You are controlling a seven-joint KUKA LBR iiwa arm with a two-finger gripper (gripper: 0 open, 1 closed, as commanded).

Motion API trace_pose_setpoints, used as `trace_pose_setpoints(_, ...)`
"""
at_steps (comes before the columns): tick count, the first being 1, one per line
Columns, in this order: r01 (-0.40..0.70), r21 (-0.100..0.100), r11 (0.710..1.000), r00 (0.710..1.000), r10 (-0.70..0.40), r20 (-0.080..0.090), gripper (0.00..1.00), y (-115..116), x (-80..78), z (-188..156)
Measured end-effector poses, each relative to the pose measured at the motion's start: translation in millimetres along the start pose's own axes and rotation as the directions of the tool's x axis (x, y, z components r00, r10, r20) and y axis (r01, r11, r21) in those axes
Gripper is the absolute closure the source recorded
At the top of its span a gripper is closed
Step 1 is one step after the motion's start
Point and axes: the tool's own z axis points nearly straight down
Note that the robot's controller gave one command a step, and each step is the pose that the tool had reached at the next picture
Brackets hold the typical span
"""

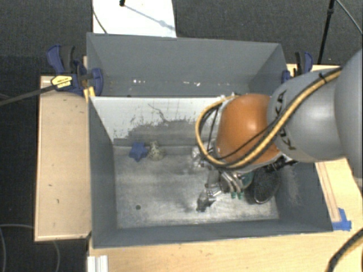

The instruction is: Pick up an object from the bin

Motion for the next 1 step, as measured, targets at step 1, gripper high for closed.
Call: trace_pose_setpoints(1,0.161,-0.004,0.987,0.987,-0.161,0.010,0.00,-54.2,2.4,36.1)
